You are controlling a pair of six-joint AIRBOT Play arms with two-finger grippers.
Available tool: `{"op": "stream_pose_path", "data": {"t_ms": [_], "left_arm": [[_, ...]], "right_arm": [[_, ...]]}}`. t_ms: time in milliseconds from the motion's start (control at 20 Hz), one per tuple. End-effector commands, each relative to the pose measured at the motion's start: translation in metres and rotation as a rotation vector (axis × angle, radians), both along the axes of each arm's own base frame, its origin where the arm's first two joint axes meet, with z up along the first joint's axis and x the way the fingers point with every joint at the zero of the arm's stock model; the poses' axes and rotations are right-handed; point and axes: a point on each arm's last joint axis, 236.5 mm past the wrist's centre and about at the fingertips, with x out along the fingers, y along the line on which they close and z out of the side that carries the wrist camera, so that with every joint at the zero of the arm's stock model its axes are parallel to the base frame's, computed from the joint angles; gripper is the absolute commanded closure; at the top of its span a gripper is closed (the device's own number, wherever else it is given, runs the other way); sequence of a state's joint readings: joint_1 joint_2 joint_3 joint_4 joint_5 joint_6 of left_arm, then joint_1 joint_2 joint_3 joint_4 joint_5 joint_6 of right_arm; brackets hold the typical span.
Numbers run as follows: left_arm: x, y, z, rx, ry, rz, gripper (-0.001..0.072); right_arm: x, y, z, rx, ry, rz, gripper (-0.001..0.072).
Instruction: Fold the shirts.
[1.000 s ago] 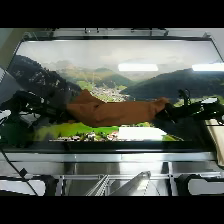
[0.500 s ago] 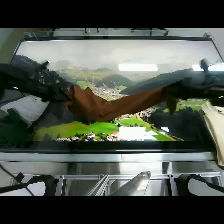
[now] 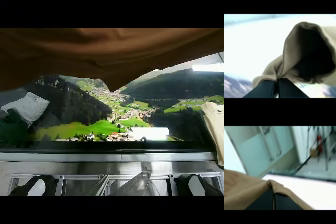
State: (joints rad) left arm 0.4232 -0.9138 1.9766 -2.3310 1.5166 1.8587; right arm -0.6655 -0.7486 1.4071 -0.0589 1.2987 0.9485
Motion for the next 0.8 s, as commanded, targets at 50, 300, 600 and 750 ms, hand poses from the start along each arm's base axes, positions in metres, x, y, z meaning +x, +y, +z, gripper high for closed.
{"op": "stream_pose_path", "data": {"t_ms": [50,300,600,750], "left_arm": [[-0.056,-0.006,0.037,0.094,-0.152,0.101,0.0689],[0.000,-0.029,-0.104,-0.009,0.360,-0.204,0.0689],[0.103,-0.089,-0.333,-0.010,0.896,-0.495,0.0692],[0.154,-0.089,-0.422,-0.080,1.082,-0.459,0.0686]], "right_arm": [[-0.039,0.022,0.034,0.016,-0.044,-0.039,0.0688],[0.012,-0.008,-0.111,0.072,0.505,-0.078,0.0687],[0.078,-0.019,-0.370,0.275,1.014,-0.148,0.0686],[0.108,-0.053,-0.452,0.253,1.112,-0.242,0.0655]]}}
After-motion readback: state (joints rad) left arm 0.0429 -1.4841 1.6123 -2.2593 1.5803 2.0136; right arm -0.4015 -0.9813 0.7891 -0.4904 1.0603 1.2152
